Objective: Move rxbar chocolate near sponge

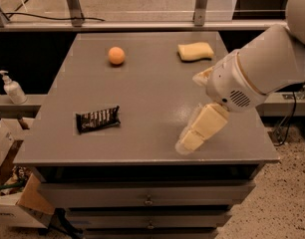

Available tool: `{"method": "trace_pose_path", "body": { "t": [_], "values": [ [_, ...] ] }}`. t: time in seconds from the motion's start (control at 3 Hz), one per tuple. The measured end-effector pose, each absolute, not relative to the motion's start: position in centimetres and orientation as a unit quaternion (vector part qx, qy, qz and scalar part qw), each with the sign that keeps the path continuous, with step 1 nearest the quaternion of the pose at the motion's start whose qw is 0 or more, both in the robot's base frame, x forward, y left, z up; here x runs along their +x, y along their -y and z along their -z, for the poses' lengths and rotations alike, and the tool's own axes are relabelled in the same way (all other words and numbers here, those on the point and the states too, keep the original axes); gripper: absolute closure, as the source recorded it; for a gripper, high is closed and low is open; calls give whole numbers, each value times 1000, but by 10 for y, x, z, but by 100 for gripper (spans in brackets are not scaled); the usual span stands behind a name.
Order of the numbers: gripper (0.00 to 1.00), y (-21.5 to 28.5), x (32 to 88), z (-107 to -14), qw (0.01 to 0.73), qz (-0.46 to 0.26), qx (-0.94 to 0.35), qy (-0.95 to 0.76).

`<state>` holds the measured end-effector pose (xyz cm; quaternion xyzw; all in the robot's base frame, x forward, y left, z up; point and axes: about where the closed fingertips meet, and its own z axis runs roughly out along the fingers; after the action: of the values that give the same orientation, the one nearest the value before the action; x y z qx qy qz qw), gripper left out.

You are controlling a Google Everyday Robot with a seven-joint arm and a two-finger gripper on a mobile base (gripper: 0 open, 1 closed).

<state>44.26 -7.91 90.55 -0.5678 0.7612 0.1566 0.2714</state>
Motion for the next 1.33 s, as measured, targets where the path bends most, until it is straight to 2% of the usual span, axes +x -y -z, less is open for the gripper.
{"method": "trace_pose_path", "body": {
  "t": [0.67,1.33],
  "values": [
    [0,61,449,-891,298,-167,-548,-763],
    [0,-2,485,-854,370,-213,-501,-752]
  ]
}}
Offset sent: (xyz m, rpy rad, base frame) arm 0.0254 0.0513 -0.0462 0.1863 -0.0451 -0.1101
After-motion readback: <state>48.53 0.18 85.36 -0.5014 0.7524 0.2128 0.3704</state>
